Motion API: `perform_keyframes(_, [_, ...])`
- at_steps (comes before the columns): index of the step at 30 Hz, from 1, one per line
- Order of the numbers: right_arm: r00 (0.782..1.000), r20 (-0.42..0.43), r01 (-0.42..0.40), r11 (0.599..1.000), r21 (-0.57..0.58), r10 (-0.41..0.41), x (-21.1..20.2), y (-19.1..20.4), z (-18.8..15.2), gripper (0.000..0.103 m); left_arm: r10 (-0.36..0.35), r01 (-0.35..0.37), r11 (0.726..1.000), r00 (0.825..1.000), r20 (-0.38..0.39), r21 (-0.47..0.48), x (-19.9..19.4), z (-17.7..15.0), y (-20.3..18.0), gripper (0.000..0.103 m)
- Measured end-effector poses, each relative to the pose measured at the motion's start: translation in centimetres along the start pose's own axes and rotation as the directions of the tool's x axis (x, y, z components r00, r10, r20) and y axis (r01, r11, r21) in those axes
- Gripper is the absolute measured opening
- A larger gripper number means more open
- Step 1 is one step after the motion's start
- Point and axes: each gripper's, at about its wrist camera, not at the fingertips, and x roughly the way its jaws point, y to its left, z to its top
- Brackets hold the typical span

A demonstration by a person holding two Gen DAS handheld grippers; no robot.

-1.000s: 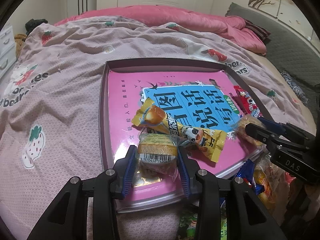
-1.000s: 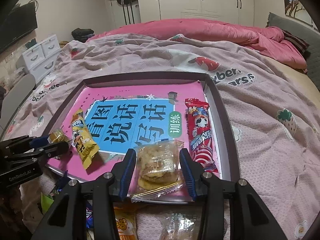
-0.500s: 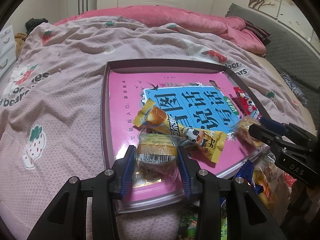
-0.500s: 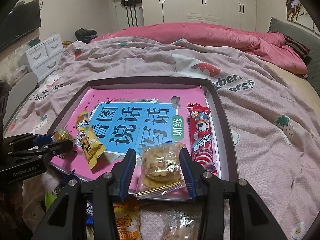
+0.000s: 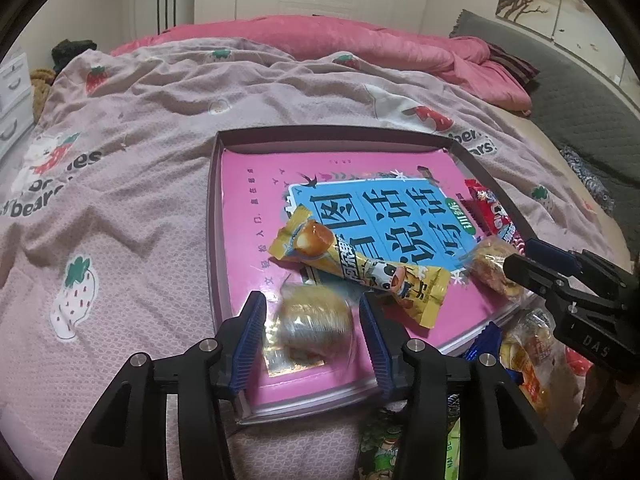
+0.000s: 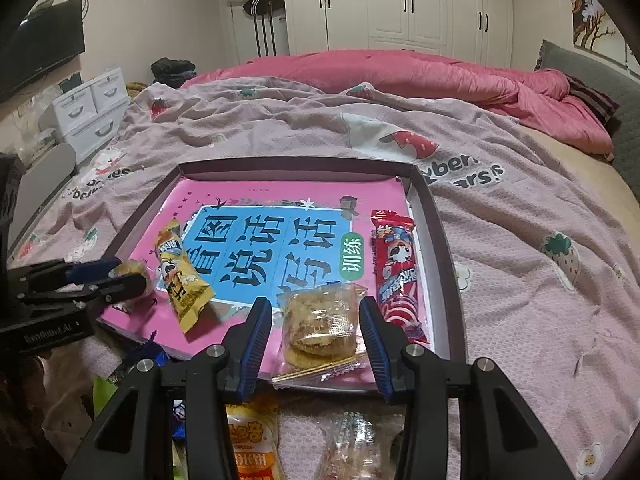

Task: Organize snacks
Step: 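Open both grippers to drop the cake and cracker bag in the tray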

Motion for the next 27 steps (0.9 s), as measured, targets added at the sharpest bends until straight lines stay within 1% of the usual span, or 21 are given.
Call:
perform_keyframes(5, [1.000, 0.007, -0.005, 1.000, 0.010, 0.004, -0.4, -0.3, -0.1, 0.048, -0.005, 0.005, 1.000, 1.000, 0.009, -0.006, -0.6, 0.2, 0.1, 0.056])
perform_keyframes(9, [1.000, 0.017, -0.011, 1.000, 0.021, 0.010, -0.9, -0.6, -0.1, 0.049, -0.013, 0.013, 1.000, 1.000, 0.015, -0.015, -1.2, 0.4, 0.2, 0.057])
perform_keyframes(13, [0.999, 0.029, -0.018, 0.999, 0.029, 0.017, -1.5, -0.9, 0.0, 0.051, -0.011, 0.012, 1.000, 0.999, 0.036, -0.014, -2.2, 0.6, 0.1, 0.065])
perform_keyframes(19, [0.999, 0.048, -0.021, 0.999, 0.028, 0.020, -2.4, -0.9, 0.2, 0.052, -0.015, 0.017, 1.000, 0.998, 0.057, -0.023, -3.4, 0.8, 0.2, 0.065])
perform_keyframes(23, [0.998, 0.064, -0.022, 0.999, 0.029, 0.020, -3.1, -0.9, 0.4, 0.052, -0.021, 0.023, 0.999, 0.997, 0.072, -0.025, -4.2, 1.0, 0.2, 0.068])
perform_keyframes(27, [0.997, 0.080, -0.021, 0.999, 0.028, 0.018, -3.8, -1.0, 0.6, 0.053, -0.024, 0.027, 0.999, 0.996, 0.086, -0.024, -5.0, 1.1, 0.1, 0.069])
